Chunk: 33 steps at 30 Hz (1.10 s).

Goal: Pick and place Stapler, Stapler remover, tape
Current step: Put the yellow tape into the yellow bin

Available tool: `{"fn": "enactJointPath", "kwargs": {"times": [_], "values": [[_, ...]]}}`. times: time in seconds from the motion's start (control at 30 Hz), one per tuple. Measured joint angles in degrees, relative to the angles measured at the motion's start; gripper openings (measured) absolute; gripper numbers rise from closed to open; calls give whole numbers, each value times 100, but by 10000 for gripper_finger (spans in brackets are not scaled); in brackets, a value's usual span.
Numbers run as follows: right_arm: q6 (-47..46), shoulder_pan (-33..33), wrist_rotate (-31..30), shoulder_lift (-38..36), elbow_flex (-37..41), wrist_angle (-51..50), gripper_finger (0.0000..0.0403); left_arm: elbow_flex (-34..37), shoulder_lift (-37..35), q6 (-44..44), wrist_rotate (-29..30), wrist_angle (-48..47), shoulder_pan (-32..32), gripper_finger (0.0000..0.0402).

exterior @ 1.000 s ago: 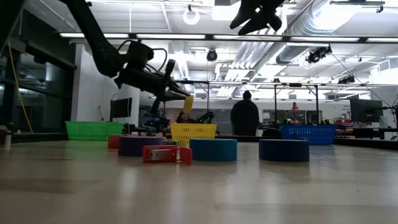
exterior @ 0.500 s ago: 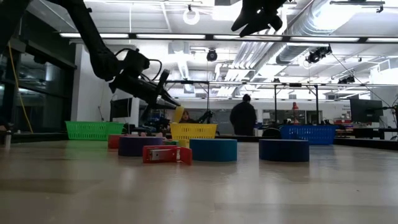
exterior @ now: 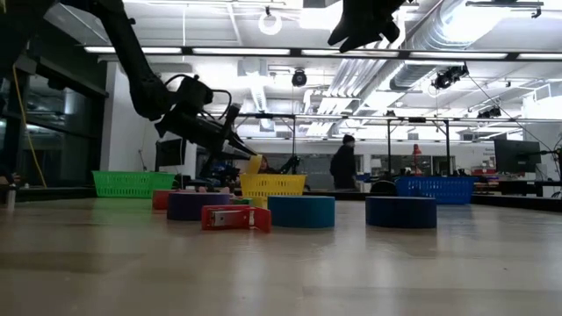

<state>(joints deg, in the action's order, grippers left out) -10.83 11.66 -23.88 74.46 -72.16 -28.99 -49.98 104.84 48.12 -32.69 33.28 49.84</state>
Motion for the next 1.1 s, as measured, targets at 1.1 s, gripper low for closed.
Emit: {"fn": "enactJointPath", "kwargs": {"times": [1.1], "values": [[-121,0,0,4,0,-199,204,0,0,-361,29,-145,2,152]]}}
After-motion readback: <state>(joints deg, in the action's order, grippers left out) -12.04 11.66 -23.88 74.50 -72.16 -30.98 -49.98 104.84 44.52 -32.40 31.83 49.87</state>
